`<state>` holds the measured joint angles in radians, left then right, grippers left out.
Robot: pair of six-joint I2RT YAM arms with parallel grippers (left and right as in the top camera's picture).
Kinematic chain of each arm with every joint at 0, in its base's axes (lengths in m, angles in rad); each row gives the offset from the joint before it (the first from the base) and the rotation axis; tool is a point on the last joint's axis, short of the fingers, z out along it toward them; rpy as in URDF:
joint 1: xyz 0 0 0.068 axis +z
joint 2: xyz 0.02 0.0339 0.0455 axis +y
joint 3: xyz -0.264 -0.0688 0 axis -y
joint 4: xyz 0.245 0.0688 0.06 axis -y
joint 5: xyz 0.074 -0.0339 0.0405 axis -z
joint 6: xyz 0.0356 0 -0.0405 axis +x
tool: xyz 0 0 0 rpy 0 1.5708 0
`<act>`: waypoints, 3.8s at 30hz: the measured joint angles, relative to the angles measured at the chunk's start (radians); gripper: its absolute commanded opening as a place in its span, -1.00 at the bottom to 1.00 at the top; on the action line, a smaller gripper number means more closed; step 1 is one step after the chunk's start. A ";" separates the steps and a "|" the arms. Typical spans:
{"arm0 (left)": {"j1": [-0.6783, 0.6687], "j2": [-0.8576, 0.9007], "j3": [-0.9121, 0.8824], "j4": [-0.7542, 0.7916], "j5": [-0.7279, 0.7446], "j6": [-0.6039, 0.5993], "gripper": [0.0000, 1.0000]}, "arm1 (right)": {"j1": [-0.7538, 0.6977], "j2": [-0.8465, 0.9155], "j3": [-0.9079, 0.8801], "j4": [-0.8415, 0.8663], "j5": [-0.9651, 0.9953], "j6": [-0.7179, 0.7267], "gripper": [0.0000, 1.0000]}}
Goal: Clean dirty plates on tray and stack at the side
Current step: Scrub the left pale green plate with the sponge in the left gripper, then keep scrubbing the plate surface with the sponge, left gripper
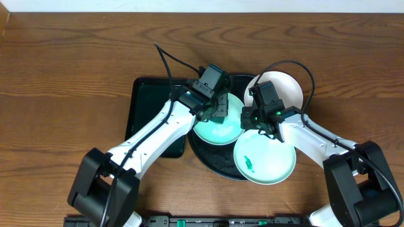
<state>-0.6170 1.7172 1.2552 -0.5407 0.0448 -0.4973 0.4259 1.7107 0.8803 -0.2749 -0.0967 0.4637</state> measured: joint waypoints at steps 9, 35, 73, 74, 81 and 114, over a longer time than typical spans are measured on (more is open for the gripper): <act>0.000 0.093 0.000 0.000 -0.071 0.000 -0.83 | 0.000 0.000 0.000 0.000 0.000 0.000 -0.97; 0.005 0.271 0.035 -0.008 -0.130 0.000 -0.85 | 0.000 0.000 0.000 0.000 0.000 0.000 -0.97; 0.043 0.272 0.037 0.069 0.206 0.000 -0.85 | -0.004 0.000 -0.003 -0.007 0.018 0.000 -0.99; 0.035 0.264 0.035 0.069 0.227 0.000 -0.85 | -0.004 0.000 -0.004 -0.007 0.018 0.000 -0.98; -0.006 0.166 0.029 0.060 0.267 0.000 -0.85 | -0.004 0.000 -0.005 -0.005 0.018 0.000 -0.97; -0.001 0.222 -0.002 -0.019 -0.128 -0.010 -0.85 | -0.004 0.000 -0.005 -0.002 0.015 0.000 -0.97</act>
<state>-0.6182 1.9392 1.2533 -0.5594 -0.0830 -0.5072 0.4221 1.7107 0.8757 -0.2771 -0.0814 0.4637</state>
